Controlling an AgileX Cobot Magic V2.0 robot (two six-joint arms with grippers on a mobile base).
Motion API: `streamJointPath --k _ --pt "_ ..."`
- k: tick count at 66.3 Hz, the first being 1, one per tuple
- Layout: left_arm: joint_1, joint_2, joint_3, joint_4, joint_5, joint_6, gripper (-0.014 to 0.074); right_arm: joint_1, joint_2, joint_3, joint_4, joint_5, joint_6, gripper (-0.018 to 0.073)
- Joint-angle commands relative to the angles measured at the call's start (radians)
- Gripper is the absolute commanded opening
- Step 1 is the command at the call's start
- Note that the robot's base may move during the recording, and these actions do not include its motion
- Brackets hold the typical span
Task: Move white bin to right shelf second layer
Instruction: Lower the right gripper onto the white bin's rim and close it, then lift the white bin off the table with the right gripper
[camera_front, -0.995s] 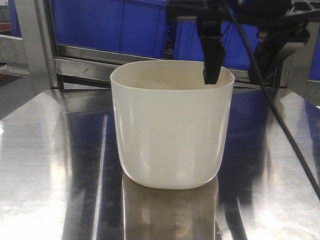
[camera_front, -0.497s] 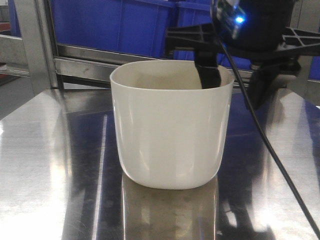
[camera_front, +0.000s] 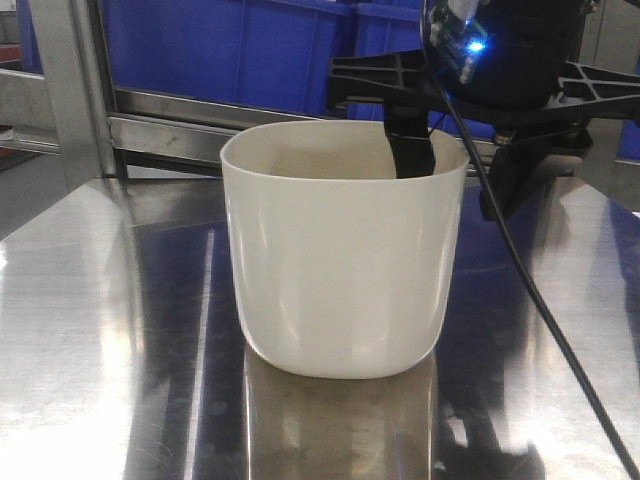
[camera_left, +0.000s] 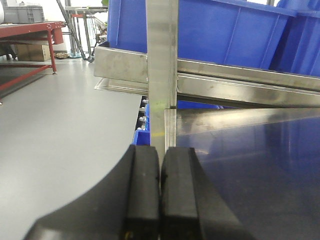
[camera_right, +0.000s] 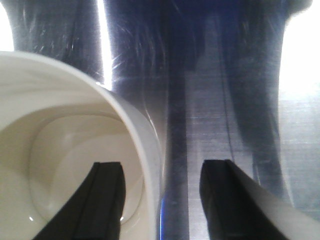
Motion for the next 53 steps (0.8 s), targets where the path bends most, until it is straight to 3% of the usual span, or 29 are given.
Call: streamJointPath --k 1,18,40,53 --pt "-0.003 -0.016 0.037 -0.006 -0.081 -0.003 0.0085 -0.001 -0.035 -0.025 -0.029 -0.033 -0.005 0.0447" --pt "-0.003 -0.016 0.037 -0.006 -0.081 -0.003 0.0085 0.002 -0.035 -0.025 -0.046 -0.026 -0.005 0.0436" --pt "-0.003 -0.016 0.037 -0.006 -0.081 -0.003 0.0085 0.004 -0.041 -0.025 -0.046 -0.028 -0.005 0.0087" --pt "-0.003 -0.016 0.037 -0.006 -0.081 -0.003 0.0085 0.004 -0.104 -0.025 -0.046 -0.028 -0.005 0.0047"
